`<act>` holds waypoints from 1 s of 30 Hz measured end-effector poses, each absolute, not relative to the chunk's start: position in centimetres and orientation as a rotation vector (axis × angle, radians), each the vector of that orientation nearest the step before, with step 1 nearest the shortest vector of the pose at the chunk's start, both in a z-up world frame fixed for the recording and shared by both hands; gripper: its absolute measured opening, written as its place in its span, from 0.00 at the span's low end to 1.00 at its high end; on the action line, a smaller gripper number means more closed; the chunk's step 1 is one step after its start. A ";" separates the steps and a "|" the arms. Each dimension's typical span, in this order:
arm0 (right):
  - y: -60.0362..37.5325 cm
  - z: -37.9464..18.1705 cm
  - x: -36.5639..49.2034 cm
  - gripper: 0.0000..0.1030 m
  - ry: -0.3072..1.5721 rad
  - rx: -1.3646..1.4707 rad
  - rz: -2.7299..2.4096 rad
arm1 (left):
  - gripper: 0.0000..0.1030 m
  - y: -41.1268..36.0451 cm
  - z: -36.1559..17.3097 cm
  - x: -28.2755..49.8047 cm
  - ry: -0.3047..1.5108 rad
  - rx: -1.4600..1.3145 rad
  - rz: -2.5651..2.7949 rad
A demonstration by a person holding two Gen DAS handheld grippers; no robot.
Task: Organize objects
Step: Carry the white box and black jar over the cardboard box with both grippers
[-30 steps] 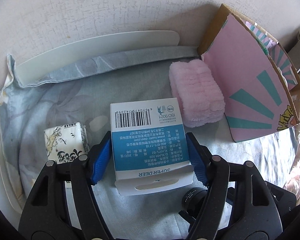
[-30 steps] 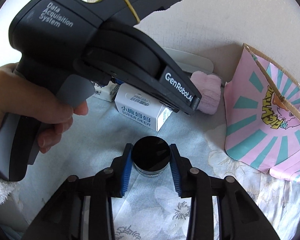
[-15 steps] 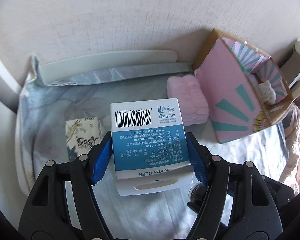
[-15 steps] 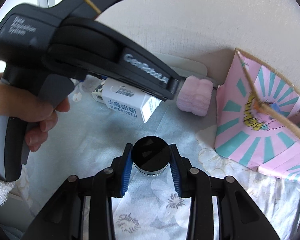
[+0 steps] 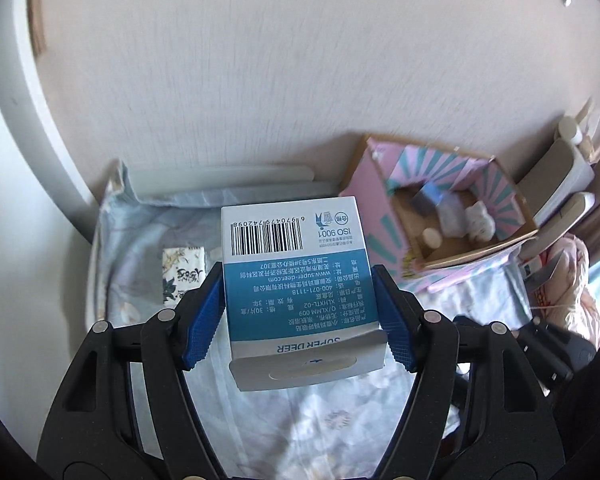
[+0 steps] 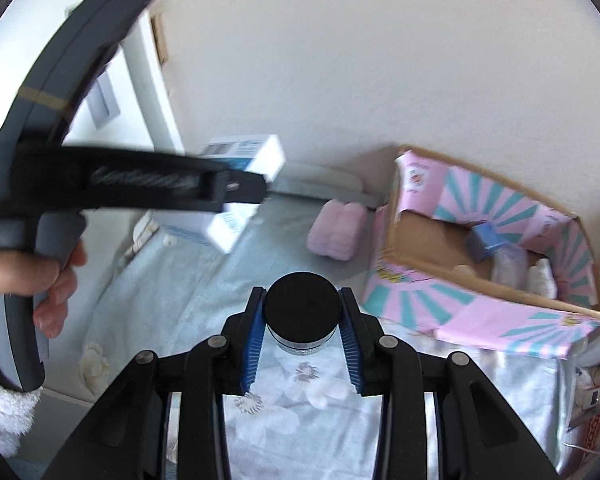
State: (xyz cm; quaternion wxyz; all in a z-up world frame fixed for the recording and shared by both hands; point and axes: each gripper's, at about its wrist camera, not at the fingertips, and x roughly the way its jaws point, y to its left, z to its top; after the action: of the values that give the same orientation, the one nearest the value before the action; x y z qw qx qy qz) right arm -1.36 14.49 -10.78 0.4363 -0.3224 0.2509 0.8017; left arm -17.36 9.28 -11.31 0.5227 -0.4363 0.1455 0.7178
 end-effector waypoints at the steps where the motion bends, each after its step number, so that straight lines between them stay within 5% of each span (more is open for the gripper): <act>1: 14.6 -10.5 -0.5 0.32 0.622 -0.796 1.995 | 0.66 9.4 -10.8 -16.7 0.337 -1.035 1.730; 13: 15.1 -4.2 6.8 0.32 0.578 -0.730 1.957 | 0.66 6.7 -4.5 -11.9 0.249 -0.914 1.836; 30: 15.8 -2.7 17.0 0.32 0.586 -0.697 1.912 | 0.66 10.8 -3.9 -3.1 0.215 -0.876 1.798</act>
State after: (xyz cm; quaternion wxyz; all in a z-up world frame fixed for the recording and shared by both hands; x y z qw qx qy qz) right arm 17.01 15.81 -2.72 0.4898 -0.2870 0.2413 0.7871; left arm -3.10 10.77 -3.94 0.5355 -0.3678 0.0902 0.7549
